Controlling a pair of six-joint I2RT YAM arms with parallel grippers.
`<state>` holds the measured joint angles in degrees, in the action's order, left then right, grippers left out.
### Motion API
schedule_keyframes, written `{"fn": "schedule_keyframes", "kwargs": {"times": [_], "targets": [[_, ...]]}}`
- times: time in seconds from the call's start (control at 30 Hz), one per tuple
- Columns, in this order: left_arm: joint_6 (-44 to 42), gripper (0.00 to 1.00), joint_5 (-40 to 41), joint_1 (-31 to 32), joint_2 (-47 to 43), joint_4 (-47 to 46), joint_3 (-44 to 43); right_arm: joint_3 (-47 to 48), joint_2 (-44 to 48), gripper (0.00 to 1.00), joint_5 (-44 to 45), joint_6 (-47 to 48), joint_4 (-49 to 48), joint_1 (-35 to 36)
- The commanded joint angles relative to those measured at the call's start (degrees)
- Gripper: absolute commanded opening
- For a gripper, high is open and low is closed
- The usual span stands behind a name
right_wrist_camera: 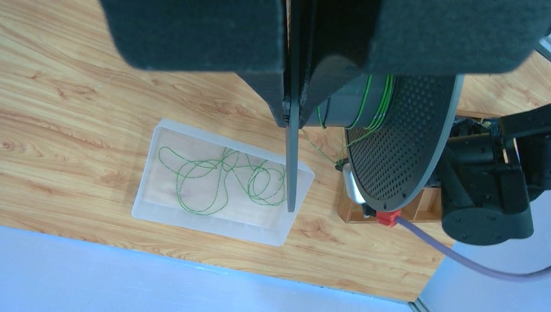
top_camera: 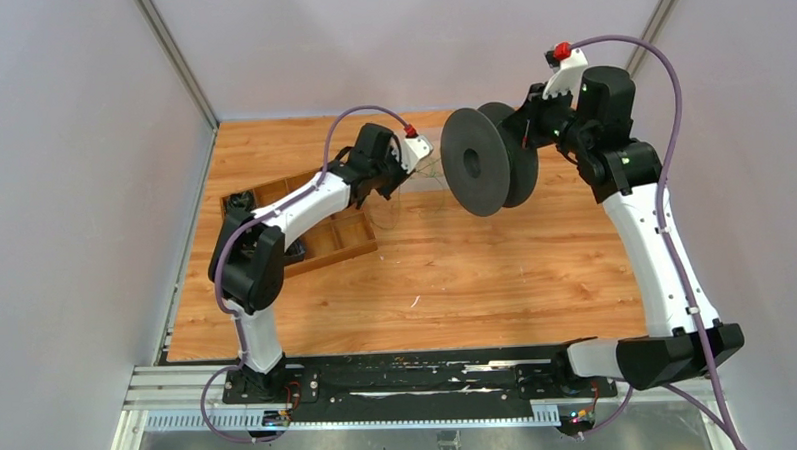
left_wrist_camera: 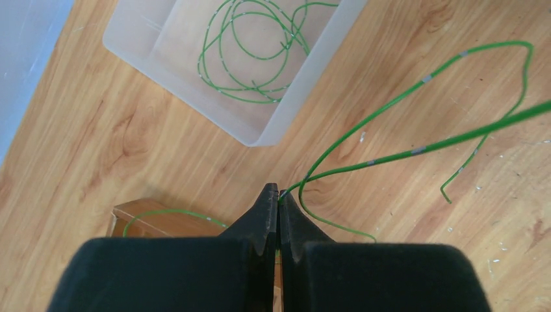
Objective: Wrap the cables
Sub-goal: Wrap the cable around the cable reel.
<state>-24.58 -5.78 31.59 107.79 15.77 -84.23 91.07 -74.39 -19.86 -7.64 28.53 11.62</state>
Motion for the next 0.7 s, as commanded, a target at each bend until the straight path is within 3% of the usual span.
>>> {"fn": "schedule_keyframes", "kwargs": {"times": [0.0,0.67], "targets": [[2.01,0.00,-1.35,0.41,-3.60,-3.82,3.50,3.36,-0.55,0.01,-1.92,-4.10,-1.98,-1.51],[5.29,0.00,-14.49,5.48,-12.24,-9.88,15.66,3.62,-1.35,0.01,6.48,-6.29,-1.19,-3.89]]}}
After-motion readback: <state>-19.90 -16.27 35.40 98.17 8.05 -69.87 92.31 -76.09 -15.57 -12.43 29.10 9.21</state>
